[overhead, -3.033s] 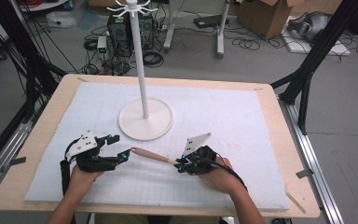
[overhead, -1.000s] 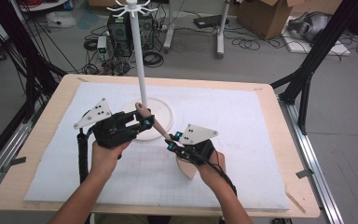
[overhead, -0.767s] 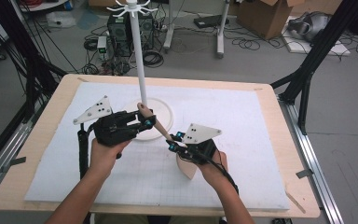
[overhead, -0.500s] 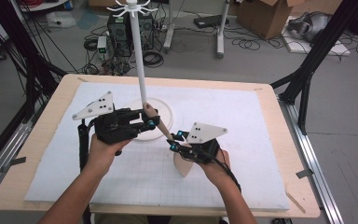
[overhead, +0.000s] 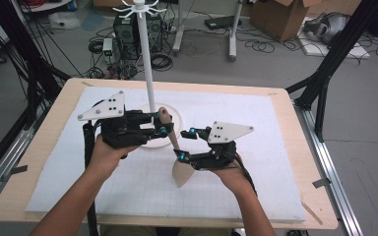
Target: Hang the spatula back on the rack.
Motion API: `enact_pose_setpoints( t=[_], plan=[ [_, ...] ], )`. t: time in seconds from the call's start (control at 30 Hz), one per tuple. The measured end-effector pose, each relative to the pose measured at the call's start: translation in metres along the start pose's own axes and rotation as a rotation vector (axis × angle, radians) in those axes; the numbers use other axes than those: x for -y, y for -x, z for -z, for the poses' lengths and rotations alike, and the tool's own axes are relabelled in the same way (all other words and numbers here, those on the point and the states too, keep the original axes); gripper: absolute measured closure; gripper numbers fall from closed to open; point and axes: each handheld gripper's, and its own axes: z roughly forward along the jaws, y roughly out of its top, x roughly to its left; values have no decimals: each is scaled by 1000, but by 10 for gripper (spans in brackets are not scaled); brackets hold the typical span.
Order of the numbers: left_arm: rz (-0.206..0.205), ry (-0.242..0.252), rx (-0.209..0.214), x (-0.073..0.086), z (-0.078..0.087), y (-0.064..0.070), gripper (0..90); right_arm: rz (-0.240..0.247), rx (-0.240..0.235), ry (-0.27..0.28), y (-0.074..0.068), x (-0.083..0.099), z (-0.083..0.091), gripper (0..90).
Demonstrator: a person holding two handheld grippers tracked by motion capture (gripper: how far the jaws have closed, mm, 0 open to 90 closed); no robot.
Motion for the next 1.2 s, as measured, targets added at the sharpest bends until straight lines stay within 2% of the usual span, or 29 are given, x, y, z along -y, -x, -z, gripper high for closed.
enact_pose_setpoints(
  t=[0.07,0.17,0.27,0.4,0.5,0.53,0.6,0.73,0.77,0.8,0.83,0.87,0.97,1.07,1.2],
  plan=[
    [-2,-2,12,-1,0,0,729,19,-16,-16,0,-1,-3,491],
    [3,1,18,-2,1,-1,729,19,-17,-29,0,-2,-8,496],
    [-4,-4,6,-3,0,0,730,16,26,-43,-4,-2,-14,530],
    [-3,0,-13,-4,0,0,730,18,93,-48,-11,-2,-20,652],
    [-10,4,-25,-4,1,-1,731,3,91,-49,-14,-2,-23,765],
    [-8,7,-23,-4,1,-1,731,8,114,-50,-15,-2,-24,770],
    [-3,16,-23,-4,2,-1,732,-14,94,-45,-16,-3,-24,777],
    [8,43,-26,-2,1,-3,727,-20,106,-42,-15,-4,-23,780],
    [10,57,-41,-1,1,-3,720,-24,102,-43,-15,-4,-23,781],
    [20,69,-75,0,1,-3,636,-28,106,-44,-14,-4,-23,781],
    [31,75,-101,1,2,-4,485,-33,113,-47,-14,-4,-22,781],
    [31,78,-111,2,4,-5,421,-42,121,-49,-13,-3,-22,781],
    [23,93,-145,7,12,-8,362,-67,135,-47,-9,-3,-18,781],
    [-3,105,-168,14,22,-9,320,-95,149,-43,-5,-3,-15,780],
    [11,110,-210,26,37,-14,278,-115,171,-34,0,-4,-8,780]
  ],
)
